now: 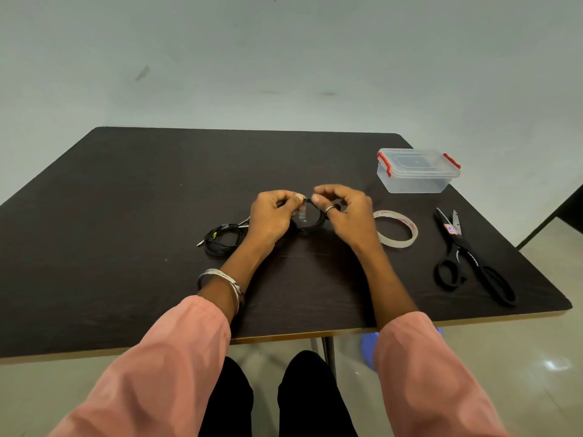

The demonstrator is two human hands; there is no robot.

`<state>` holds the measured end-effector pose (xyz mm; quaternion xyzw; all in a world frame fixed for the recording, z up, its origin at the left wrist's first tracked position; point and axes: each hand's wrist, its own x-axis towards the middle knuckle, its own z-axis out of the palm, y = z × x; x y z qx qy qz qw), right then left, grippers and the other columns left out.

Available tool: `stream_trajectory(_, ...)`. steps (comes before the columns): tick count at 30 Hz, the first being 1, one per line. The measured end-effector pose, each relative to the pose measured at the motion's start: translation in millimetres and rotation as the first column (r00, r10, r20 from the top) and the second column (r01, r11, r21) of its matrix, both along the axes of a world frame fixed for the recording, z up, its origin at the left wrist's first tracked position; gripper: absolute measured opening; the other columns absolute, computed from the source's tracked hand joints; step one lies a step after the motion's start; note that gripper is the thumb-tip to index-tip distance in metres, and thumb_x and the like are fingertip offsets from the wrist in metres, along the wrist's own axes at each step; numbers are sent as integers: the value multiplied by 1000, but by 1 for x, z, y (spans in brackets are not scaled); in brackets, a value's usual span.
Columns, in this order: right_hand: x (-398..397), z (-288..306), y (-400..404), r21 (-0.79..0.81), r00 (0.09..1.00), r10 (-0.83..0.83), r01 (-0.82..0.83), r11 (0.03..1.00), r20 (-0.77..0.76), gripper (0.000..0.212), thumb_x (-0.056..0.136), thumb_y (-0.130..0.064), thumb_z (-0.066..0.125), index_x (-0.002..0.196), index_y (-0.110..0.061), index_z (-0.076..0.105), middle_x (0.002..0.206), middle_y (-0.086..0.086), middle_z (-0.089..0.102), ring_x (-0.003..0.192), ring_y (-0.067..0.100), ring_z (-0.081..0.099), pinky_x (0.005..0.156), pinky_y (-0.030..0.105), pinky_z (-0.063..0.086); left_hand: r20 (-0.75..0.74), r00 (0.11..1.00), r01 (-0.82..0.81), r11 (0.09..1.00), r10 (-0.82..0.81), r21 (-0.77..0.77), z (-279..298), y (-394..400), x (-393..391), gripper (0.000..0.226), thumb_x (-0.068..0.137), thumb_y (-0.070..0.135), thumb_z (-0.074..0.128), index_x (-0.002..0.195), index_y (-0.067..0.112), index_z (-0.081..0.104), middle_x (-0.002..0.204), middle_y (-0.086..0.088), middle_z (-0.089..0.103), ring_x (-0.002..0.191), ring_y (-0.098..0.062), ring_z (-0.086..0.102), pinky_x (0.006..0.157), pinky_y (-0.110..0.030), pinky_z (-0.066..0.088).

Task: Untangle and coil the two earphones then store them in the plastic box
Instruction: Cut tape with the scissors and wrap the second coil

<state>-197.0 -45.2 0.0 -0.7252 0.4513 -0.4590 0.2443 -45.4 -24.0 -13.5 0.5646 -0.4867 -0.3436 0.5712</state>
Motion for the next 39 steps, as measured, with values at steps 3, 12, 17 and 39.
stream_trajectory(3,5,-3,2,-18,992,11,-13,1000,-125,25,80,-33,74,104,-27,71,92,-13,69,91,7,64,89,49,48,16,1000,-11,1000,11,-24,1,2,0,12,88,17,65,85,17,76,82,2,75,78,-7,68,78,-26,55)
stream_trajectory(12,8,0,3,-113,962,-117,92,989,-246,11,83,-28,69,92,-26,73,76,-19,59,96,9,52,82,33,21,-2,1000,-15,999,15,-51,3,5,-2,10,84,17,69,85,19,78,77,10,73,71,3,62,74,-21,51)
stream_trajectory(17,11,-4,5,-293,861,-269,149,945,-431,9,84,-27,61,83,-21,68,80,-9,67,88,14,52,74,33,15,54,998,-16,999,18,-42,3,6,-4,11,84,20,67,82,22,78,73,7,73,65,-2,62,66,-25,51)
stream_trajectory(39,-1,8,1,374,883,2,-201,906,469,23,90,-17,64,110,-7,67,93,9,74,92,18,71,86,29,54,16,970,241,952,-242,-190,4,8,-3,14,89,3,62,99,4,72,91,-2,73,79,0,66,75,-15,49)
